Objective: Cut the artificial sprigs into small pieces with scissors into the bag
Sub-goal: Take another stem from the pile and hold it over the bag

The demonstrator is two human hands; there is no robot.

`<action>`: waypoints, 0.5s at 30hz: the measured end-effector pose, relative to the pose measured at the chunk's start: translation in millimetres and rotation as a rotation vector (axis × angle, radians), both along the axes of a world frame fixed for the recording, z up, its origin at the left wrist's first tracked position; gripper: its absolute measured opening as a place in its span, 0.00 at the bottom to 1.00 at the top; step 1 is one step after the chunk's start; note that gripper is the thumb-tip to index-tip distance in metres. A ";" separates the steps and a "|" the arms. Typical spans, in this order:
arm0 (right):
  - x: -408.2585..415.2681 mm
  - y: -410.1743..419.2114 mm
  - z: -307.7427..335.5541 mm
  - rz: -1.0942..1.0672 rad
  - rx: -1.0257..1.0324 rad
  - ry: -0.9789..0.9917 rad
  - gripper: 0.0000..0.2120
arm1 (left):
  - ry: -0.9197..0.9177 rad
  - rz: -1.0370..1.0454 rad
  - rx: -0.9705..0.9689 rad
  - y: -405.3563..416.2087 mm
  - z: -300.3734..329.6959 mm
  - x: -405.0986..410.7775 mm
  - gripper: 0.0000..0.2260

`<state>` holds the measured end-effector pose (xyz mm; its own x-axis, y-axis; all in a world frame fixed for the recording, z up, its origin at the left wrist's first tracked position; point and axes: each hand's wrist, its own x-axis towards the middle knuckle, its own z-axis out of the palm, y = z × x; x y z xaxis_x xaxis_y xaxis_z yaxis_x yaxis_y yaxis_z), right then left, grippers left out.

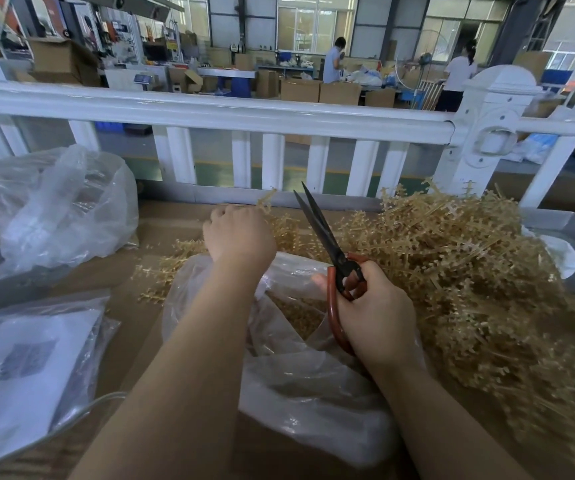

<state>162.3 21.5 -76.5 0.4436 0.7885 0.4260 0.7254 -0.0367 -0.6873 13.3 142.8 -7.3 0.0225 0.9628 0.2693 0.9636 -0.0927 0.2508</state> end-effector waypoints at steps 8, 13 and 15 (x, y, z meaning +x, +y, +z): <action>-2.6 -5.7 10.1 0.031 -0.049 0.072 0.28 | 0.087 0.139 -0.260 11.4 -10.8 -0.8 0.24; -6.9 -10.1 17.8 0.048 -0.043 0.066 0.28 | 0.037 0.114 -0.140 9.6 -14.5 -1.9 0.17; -7.9 -11.0 19.5 0.050 -0.051 0.070 0.29 | -0.087 0.111 -0.068 11.0 -16.2 -3.9 0.11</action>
